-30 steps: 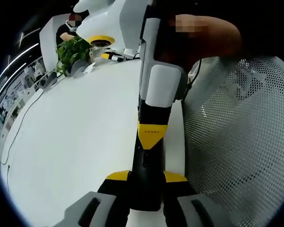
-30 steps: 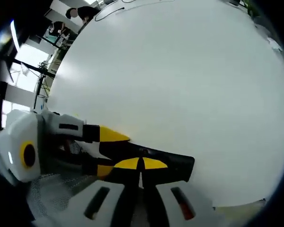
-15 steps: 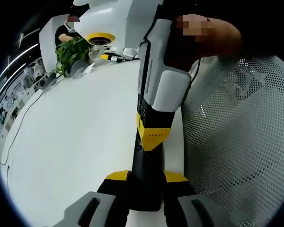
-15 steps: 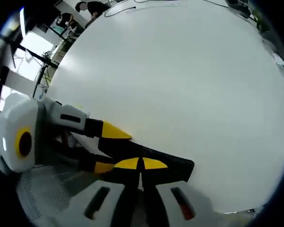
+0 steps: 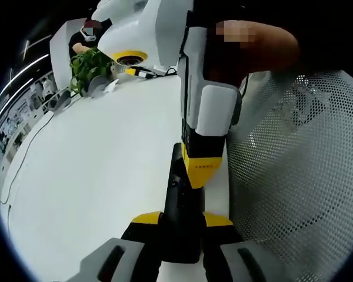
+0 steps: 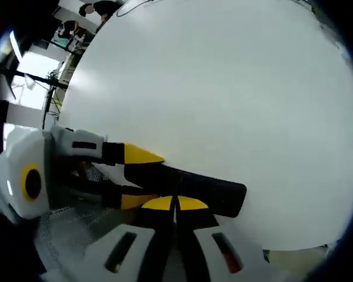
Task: Press the specified remote control buttons in sequence, fully releasing each button before pressing the next.
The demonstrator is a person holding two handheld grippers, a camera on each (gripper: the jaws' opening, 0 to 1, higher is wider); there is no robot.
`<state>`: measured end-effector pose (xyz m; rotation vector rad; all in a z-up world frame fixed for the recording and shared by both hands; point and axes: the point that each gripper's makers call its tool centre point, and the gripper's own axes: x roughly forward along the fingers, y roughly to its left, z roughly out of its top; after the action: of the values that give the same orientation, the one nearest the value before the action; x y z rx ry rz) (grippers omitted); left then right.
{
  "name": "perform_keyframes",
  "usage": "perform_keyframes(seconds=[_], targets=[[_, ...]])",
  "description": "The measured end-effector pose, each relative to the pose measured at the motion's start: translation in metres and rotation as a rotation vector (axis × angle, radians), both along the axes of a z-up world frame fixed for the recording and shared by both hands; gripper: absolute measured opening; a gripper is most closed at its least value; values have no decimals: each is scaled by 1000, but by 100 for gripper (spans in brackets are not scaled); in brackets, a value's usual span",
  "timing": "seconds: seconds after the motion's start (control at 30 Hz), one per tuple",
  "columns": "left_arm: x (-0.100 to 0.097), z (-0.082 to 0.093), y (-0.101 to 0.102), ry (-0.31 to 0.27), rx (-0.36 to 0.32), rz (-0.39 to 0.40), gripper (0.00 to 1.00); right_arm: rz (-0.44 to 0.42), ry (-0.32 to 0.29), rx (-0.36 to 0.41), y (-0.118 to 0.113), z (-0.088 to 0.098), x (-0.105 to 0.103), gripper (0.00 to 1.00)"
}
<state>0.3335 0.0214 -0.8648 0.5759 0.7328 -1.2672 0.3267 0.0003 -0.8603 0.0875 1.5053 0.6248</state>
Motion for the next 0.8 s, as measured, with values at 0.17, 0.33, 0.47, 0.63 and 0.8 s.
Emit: perform_keyframes(seconds=[0.17, 0.33, 0.47, 0.63, 0.8], targets=[[0, 0, 0, -1, 0, 1, 25, 21, -2, -19, -2, -1, -2, 0], [0, 0, -1, 3, 4, 13, 25, 39, 0, -25, -1, -3, -3, 0], [-1, 0, -1, 4, 6, 11, 26, 61, -2, -44, 0, -4, -5, 0], [-1, 0, -1, 2, 10, 4, 25, 80, -10, -53, -1, -4, -4, 0], [-1, 0, 0, 1, 4, 5, 25, 28, 29, -19, -2, -2, -3, 0]])
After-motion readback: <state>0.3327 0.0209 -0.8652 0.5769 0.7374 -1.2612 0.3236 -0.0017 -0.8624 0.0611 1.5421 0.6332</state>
